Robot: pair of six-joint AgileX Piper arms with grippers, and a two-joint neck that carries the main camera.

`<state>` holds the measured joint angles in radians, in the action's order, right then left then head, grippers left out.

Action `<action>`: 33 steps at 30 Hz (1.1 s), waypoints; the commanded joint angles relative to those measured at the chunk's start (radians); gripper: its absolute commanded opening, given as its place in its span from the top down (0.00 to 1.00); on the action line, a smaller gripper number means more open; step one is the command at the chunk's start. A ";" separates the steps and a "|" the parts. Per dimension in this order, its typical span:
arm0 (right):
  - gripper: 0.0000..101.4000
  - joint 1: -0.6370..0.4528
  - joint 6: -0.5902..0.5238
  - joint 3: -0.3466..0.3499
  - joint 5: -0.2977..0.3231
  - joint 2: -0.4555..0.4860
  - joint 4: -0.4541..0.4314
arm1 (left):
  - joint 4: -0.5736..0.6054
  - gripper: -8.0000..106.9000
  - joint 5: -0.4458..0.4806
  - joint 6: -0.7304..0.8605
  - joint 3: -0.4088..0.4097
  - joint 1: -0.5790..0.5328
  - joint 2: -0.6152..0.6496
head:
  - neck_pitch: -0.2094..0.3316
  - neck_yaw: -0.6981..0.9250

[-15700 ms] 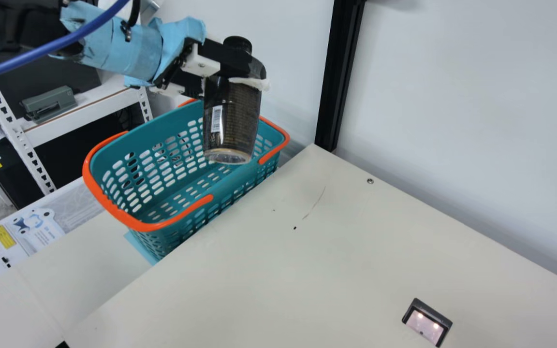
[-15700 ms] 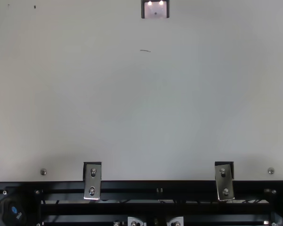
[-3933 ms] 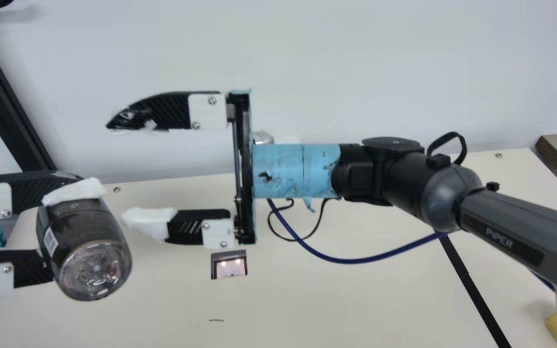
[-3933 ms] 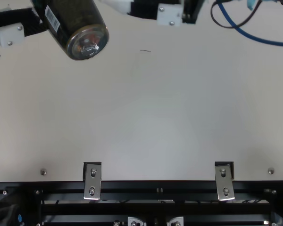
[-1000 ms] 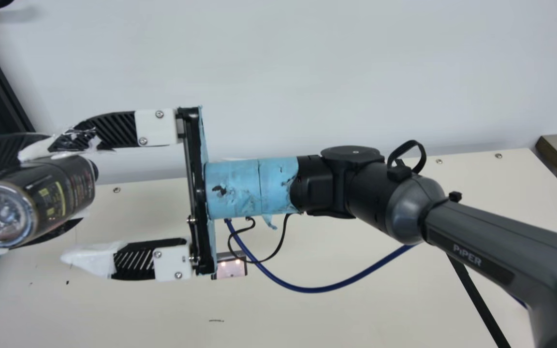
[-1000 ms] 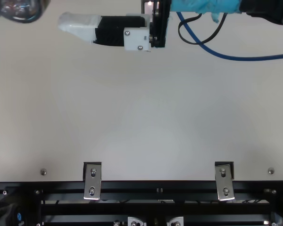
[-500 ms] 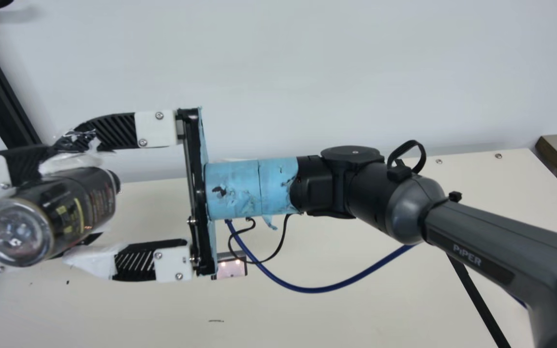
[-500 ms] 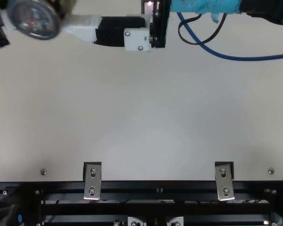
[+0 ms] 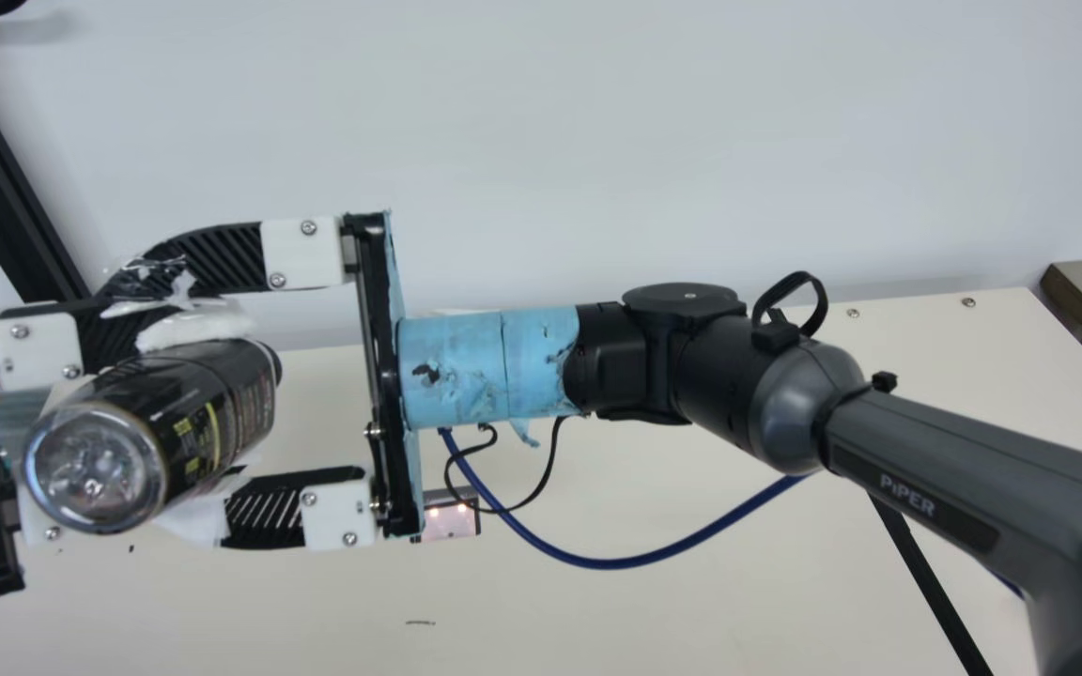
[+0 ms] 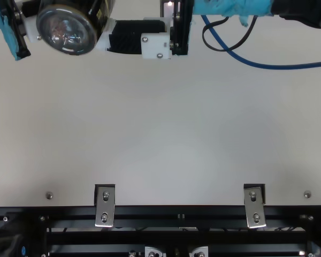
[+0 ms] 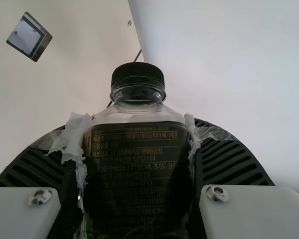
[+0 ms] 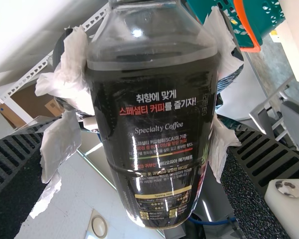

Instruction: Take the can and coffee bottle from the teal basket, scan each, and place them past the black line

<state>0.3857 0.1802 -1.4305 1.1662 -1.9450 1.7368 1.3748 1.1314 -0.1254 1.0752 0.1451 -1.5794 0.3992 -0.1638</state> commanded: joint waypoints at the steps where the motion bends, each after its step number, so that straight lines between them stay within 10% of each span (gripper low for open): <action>1: 0.00 0.000 0.000 0.000 0.000 0.000 0.000 | 0.000 0.84 0.000 0.000 0.000 0.000 0.000 | 0.037 -0.007; 14: 0.00 0.000 0.000 0.000 0.000 0.000 0.000 | -0.002 0.84 -0.012 -0.009 0.021 0.010 -0.024 | 0.037 -0.007; 15: 0.37 0.000 0.000 0.000 0.000 0.000 0.001 | -0.002 0.84 -0.016 -0.009 0.021 0.010 -0.024 | 0.037 -0.007; 16: 1.00 0.000 0.000 0.000 0.000 0.000 0.001 | 0.000 0.84 -0.016 -0.009 0.021 0.010 -0.024 | 0.037 -0.007; 22: 1.00 0.000 0.000 0.001 0.005 0.000 -0.022 | 0.004 0.81 -0.019 -0.009 0.021 0.010 -0.024 | 0.037 -0.007; 23: 1.00 0.000 0.000 0.001 0.006 0.000 -0.023 | 0.004 0.58 -0.019 -0.009 0.021 0.010 -0.024 | 0.037 -0.007; 24: 1.00 0.000 0.000 0.001 0.006 0.000 -0.023 | 0.004 0.15 -0.019 -0.009 0.021 0.010 -0.024 | 0.037 -0.007; 33: 1.00 0.000 0.000 0.001 0.001 0.000 -0.011 | 0.002 0.15 -0.018 -0.009 0.021 0.010 -0.024 | 0.037 -0.007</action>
<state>0.3857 0.1802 -1.4297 1.1676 -1.9450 1.7278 1.3766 1.1137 -0.1347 1.0960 0.1550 -1.6033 0.3992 -0.1638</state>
